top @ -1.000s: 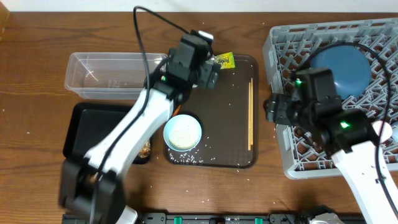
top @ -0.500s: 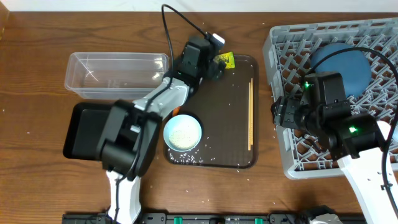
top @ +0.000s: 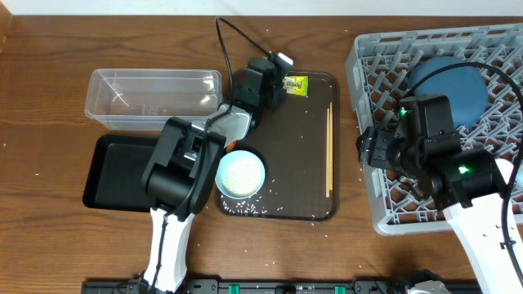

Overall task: Sort waste into correct bins and load items into the dishwasher rack
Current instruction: 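Grasp the green-yellow snack wrapper with the left gripper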

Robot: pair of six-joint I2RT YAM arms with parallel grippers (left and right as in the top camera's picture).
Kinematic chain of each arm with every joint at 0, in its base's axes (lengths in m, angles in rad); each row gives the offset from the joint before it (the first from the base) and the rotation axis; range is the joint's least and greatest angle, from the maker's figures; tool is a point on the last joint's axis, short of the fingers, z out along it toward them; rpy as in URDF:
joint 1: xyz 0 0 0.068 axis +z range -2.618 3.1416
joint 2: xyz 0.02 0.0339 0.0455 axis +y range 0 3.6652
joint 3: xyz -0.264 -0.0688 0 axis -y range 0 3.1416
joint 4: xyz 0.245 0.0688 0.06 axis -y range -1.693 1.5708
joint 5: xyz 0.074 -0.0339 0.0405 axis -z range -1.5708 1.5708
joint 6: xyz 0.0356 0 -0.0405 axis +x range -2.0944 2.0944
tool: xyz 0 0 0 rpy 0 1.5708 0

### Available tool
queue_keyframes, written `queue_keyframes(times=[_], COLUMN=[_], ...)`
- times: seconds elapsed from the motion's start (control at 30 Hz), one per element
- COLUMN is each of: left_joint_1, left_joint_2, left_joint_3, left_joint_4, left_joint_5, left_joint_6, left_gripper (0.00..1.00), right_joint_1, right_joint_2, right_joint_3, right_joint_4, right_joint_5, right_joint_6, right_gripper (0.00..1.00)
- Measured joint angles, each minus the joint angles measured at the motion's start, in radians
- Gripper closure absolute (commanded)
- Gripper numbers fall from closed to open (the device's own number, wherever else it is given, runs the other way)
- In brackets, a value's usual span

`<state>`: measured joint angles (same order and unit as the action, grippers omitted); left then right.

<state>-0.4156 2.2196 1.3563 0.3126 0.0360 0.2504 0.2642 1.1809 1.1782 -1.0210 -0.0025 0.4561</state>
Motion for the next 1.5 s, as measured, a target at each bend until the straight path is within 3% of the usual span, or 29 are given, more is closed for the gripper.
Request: queue_keyframes(times=[0.2,0.53,0.57,0.67,0.83,0.97,1.23,1.5], left_joint_1=[0.000,0.005,0.006,0.008,0.019,0.030,0.033,0.034], left_joint_2=[-0.066,-0.507,-0.522,-0.504,-0.327,-0.164,-0.004,0.043], left_joint_3=[-0.004,0.002,0.006,0.010,0.010,0.008,0.008,0.008], left_joint_4=[-0.144,-0.390,-0.390,-0.352,-0.151,-0.012,0.140,0.164], left_joint_5=[0.018,0.021,0.021,0.021,0.021,0.021,0.021,0.021], left_joint_6=[-0.049,-0.068,-0.068,-0.062,-0.051,-0.047,-0.044,-0.047], left_gripper=[0.94,0.93,0.77,0.48,0.30,0.24,0.25,0.66], right_joint_1=[0.000,0.000,0.000,0.000,0.000,0.000,0.000,0.000], right_joint_2=[0.006,0.008,0.008,0.008,0.008,0.008,0.008,0.008], right_joint_3=[0.000,0.000,0.000,0.000,0.000,0.000,0.000,0.000], right_joint_4=[-0.001,-0.003,-0.005,-0.011,-0.018,-0.022,-0.022,-0.038], right_joint_5=[0.000,0.000,0.000,0.000,0.000,0.000,0.000,0.000], right_joint_6=[0.000,0.000,0.000,0.000,0.000,0.000,0.000,0.000], right_gripper=[0.26,0.26,0.26,0.26,0.26,0.26,0.26,0.27])
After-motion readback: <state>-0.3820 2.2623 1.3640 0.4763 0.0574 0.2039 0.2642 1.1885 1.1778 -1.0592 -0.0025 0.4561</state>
